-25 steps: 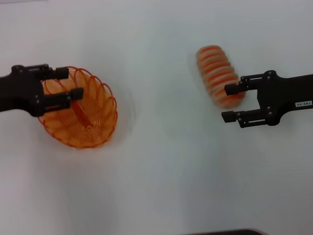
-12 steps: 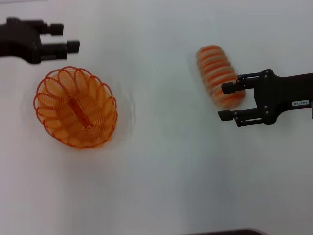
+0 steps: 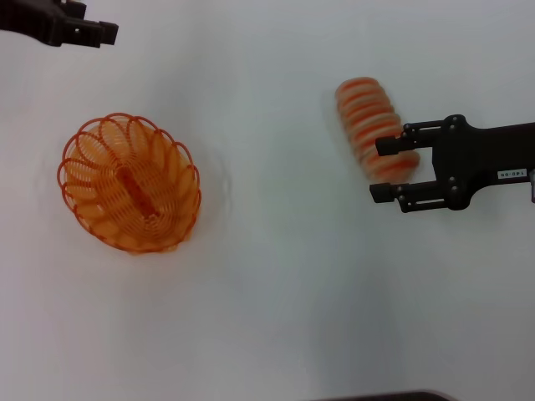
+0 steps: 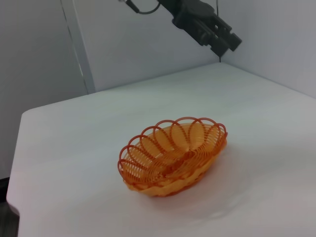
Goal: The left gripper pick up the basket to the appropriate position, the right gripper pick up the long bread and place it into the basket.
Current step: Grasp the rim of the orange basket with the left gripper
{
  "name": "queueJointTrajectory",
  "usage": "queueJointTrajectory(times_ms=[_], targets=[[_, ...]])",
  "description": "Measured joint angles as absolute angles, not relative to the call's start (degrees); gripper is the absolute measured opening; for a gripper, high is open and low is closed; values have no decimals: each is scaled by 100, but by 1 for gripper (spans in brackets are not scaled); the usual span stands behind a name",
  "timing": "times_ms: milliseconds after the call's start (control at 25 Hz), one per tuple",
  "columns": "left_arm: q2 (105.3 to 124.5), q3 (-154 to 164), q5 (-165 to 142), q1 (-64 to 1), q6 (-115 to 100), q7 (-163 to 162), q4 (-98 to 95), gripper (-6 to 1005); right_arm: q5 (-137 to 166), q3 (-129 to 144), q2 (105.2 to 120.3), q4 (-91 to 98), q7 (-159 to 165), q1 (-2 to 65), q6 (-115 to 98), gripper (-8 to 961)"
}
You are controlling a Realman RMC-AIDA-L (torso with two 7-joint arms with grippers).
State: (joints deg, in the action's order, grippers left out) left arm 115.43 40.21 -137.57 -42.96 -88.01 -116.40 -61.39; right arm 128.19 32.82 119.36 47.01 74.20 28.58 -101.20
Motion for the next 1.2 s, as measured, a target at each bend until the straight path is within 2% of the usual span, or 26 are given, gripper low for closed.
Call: queueJointTrajectory(times_ms=[200, 640, 760, 1200], targets=[[11444, 4461, -14632, -4778, -8848, -12245, -6086, 642, 12813, 3299, 11936, 4702, 7418, 2886, -10129, 730], [11531, 5577, -16331, -5569, -8818, -12939, -5764, 649, 12814, 3324, 11938, 4685, 7341, 2929, -10134, 729], [11488, 5897, -16361, -5662, -8721, -13100, -5428, 690, 12814, 3329, 11944, 4659, 7306, 2924, -10135, 729], [11470, 6180, -16374, -5674, -8301, -13220, -4804, 681, 12814, 3331, 11955, 4559, 7276, 2927, -10121, 729]])
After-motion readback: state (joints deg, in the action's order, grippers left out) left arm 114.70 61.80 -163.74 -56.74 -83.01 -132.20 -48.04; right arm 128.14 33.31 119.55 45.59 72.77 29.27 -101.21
